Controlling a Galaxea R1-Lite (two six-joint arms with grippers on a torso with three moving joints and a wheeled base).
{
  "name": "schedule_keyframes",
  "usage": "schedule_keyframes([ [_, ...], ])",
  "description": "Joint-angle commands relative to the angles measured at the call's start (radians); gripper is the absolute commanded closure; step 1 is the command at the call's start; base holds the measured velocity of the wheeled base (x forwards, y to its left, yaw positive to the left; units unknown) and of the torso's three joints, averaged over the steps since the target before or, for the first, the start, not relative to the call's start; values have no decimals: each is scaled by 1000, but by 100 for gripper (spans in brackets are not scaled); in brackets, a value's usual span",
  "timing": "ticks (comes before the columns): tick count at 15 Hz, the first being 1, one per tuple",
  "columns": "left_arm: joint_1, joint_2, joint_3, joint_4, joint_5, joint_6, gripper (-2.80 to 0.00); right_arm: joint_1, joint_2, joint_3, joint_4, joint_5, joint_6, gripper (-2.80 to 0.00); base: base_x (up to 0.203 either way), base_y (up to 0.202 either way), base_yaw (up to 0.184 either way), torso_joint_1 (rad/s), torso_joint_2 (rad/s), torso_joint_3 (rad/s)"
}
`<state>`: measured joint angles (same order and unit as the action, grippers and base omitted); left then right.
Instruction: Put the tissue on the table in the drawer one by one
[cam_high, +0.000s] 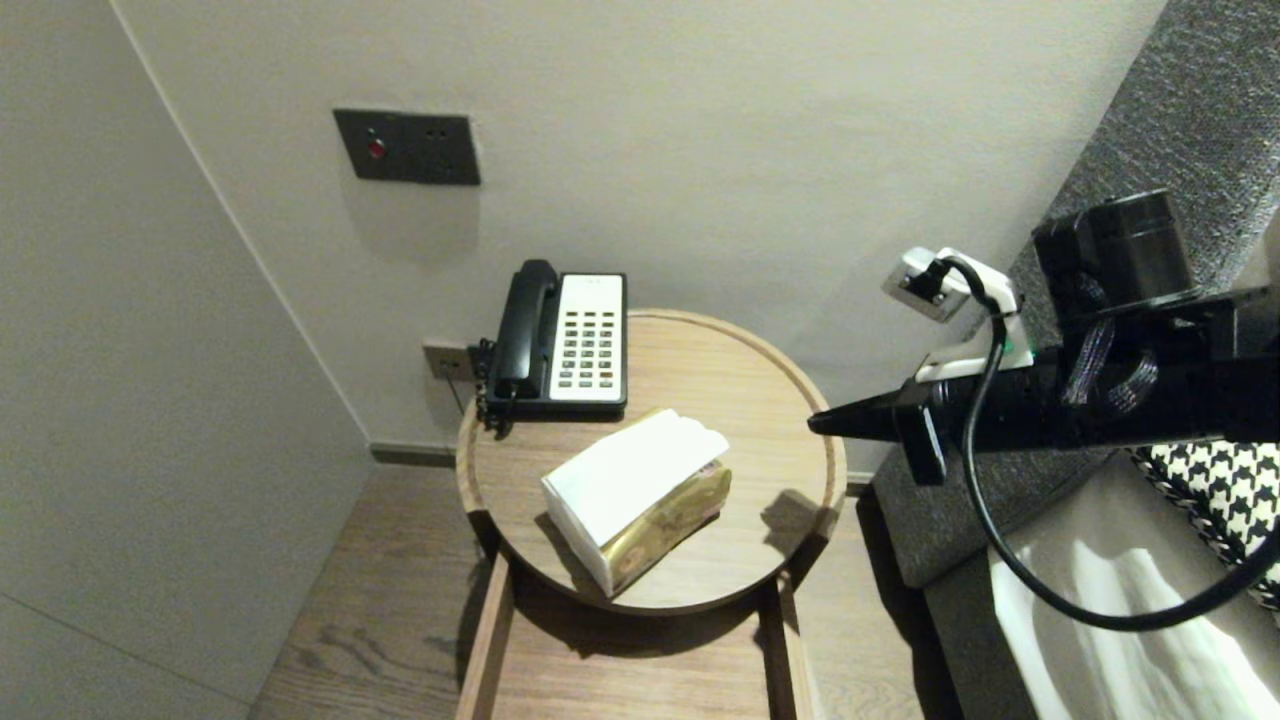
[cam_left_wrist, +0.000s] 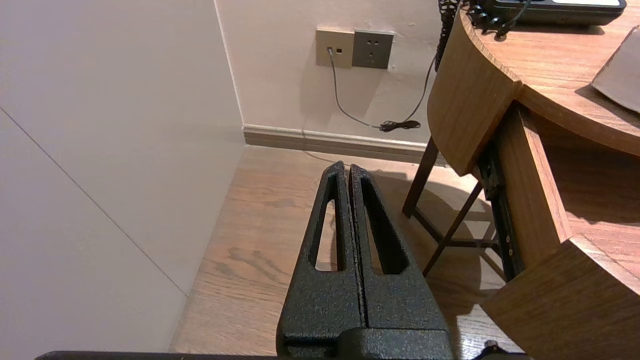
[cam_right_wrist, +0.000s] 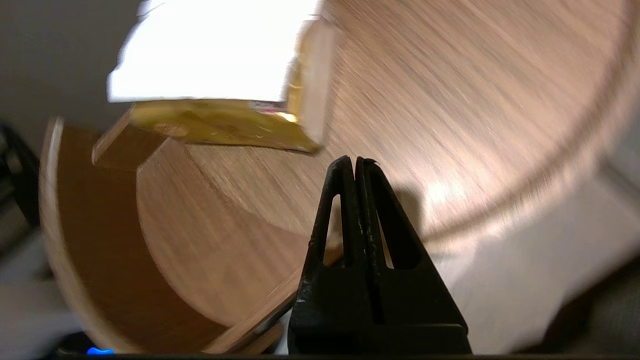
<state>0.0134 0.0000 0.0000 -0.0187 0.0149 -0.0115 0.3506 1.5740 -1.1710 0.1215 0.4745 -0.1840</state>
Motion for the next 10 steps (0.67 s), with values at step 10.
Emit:
schedule_keyframes([
  [10,0,-5,0,-1,0,-1,0,203,330,-750,497,-217,707,0,0,0,0,0,0,0],
])
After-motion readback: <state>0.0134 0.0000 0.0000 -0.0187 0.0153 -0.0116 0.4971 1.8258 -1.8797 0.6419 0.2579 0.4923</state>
